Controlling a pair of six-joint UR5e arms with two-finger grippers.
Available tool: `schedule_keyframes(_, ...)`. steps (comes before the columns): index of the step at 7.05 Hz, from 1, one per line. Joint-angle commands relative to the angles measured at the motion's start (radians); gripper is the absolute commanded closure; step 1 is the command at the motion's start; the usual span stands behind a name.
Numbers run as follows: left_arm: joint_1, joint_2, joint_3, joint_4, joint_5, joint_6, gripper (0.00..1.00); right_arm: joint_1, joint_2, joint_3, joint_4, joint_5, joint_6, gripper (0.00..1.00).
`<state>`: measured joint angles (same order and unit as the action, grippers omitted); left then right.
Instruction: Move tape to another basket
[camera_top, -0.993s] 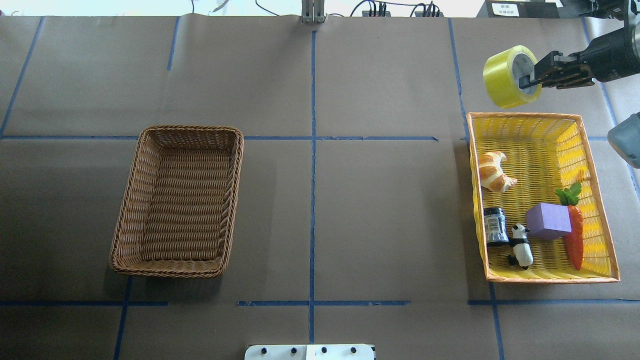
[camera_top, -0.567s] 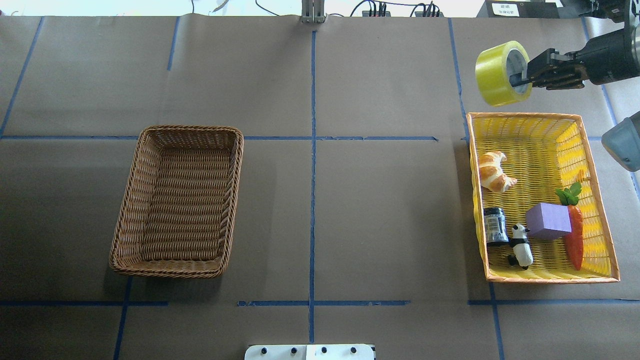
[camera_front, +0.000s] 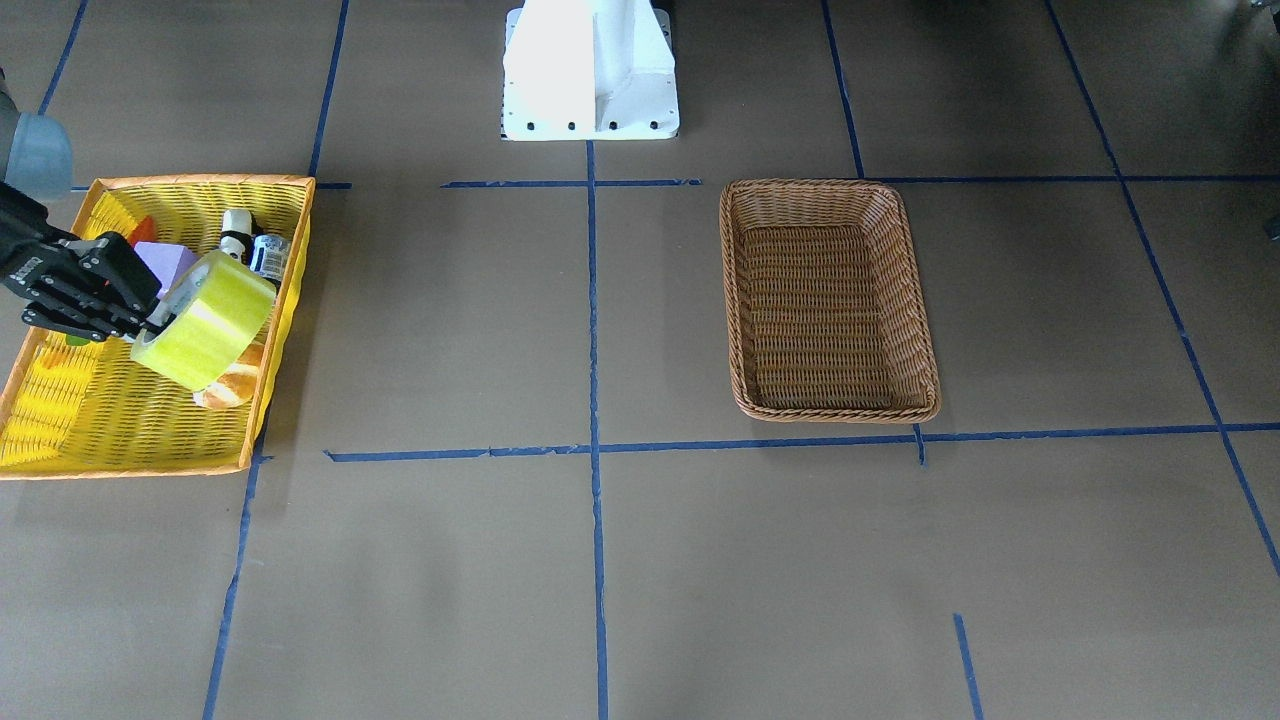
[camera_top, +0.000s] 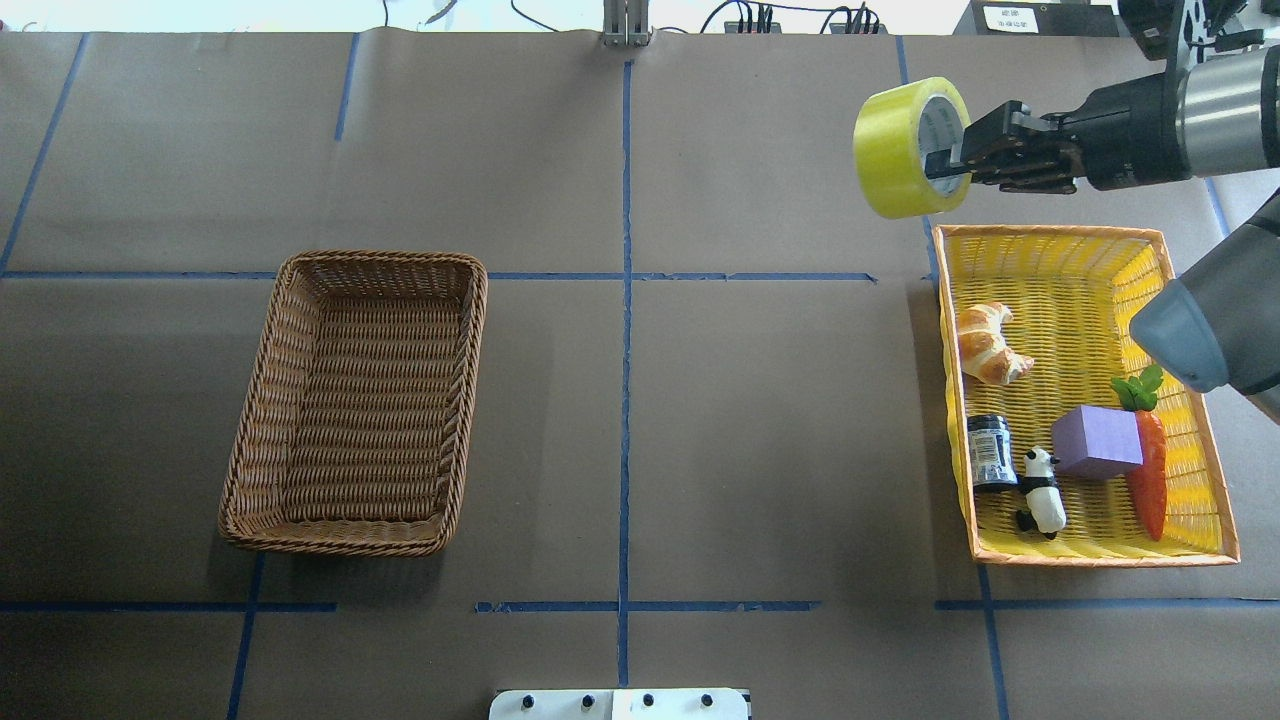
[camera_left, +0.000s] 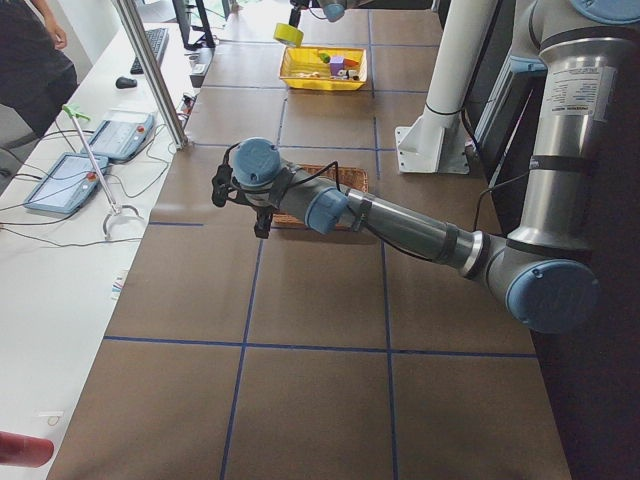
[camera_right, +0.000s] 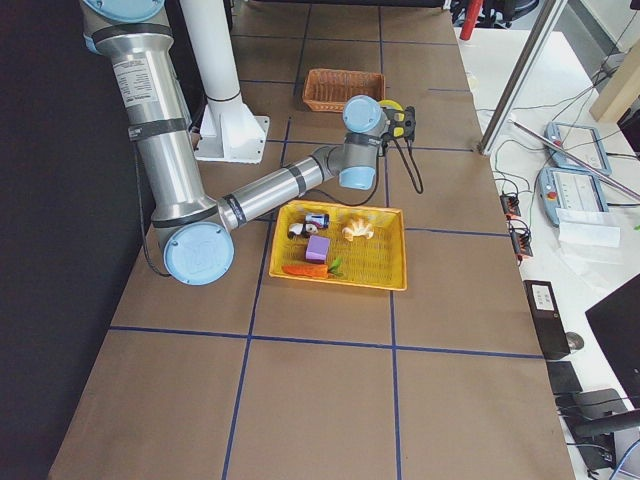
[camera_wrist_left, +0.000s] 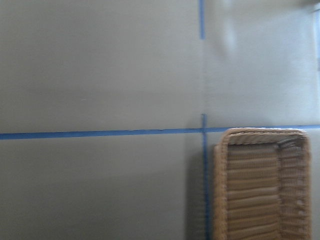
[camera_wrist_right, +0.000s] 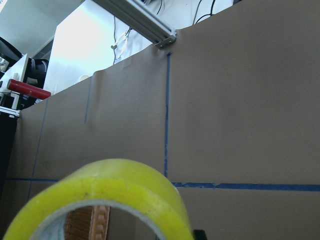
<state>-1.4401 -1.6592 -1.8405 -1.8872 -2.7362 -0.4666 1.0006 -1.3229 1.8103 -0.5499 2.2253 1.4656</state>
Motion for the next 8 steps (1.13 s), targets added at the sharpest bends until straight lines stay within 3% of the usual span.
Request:
schedule_keyframes(1, 0.117, -0.113, -0.028, -0.168, -0.002, -0.298, 0.0, -0.144, 0.001, 0.084, 0.086, -0.184, 0.132, 1.0)
schedule_keyframes(2, 0.174, -0.149, -0.032, -0.29, 0.004, -0.455, 0.06, -0.233, 0.001, 0.086, 0.181, -0.288, 0.181, 1.0)
schedule_keyframes(3, 0.237, -0.149, 0.004, -0.472, 0.042, -0.467, 0.08, -0.279, 0.007, 0.089, 0.189, -0.327, 0.182, 1.0)
schedule_keyframes(4, 0.301, -0.175, 0.0, -0.592, 0.155, -0.544, 0.07, -0.301, 0.017, 0.089, 0.189, -0.349, 0.182, 1.0)
schedule_keyframes(5, 0.388, -0.23, -0.025, -0.73, 0.294, -0.804, 0.0, -0.322, 0.017, 0.089, 0.189, -0.369, 0.183, 1.0)
schedule_keyframes(6, 0.493, -0.301, -0.034, -0.91, 0.443, -1.162, 0.0, -0.339, 0.019, 0.104, 0.191, -0.371, 0.182, 1.0)
schedule_keyframes(7, 0.589, -0.367, -0.046, -1.008, 0.58, -1.416, 0.0, -0.349, 0.051, 0.103, 0.202, -0.368, 0.173, 1.0)
schedule_keyframes(8, 0.694, -0.411, -0.081, -1.03, 0.713, -1.511, 0.0, -0.367, 0.098, 0.098, 0.218, -0.362, 0.171, 1.0)
